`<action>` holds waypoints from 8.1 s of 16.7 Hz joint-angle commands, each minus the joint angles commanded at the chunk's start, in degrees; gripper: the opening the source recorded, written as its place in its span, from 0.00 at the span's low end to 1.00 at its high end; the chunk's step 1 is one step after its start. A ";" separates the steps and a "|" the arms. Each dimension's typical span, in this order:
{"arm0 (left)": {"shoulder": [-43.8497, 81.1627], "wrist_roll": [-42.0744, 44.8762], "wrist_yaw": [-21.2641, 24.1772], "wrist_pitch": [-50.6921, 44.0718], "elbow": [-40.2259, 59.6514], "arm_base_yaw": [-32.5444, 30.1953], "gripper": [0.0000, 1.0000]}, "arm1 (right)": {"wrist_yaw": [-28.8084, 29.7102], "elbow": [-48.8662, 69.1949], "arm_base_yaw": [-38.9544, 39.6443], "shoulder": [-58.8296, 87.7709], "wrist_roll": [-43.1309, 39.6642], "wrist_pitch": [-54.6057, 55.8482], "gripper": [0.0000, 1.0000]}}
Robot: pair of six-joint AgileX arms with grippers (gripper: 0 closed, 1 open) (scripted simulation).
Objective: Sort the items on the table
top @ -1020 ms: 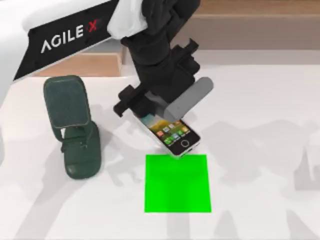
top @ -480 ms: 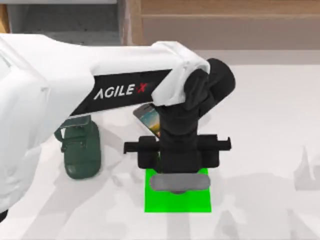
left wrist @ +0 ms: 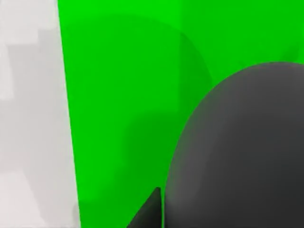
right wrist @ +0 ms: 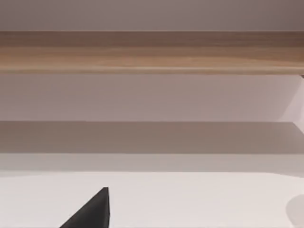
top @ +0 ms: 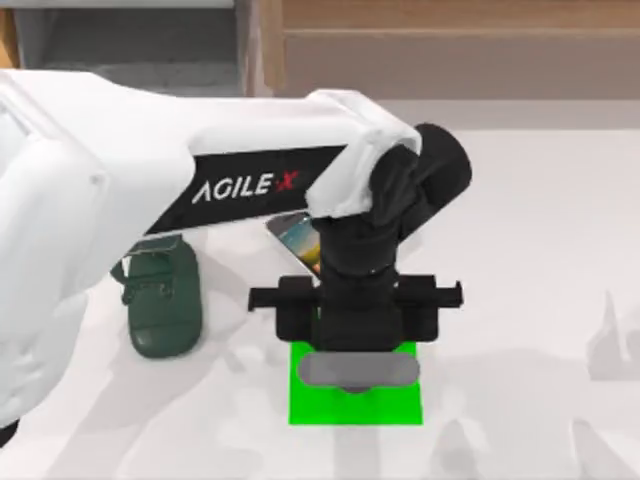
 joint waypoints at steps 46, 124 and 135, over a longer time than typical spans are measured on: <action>4.99 58.99 -5.53 -12.04 31.74 9.99 1.00 | 0.00 0.00 0.00 0.00 0.00 0.00 1.00; 21.77 152.09 -1.62 -15.13 37.50 11.58 0.00 | 0.00 0.00 0.00 0.00 0.00 0.00 1.00; -3.03 164.85 -15.41 1.96 13.53 7.98 0.00 | 0.00 0.00 0.00 0.00 0.00 0.00 1.00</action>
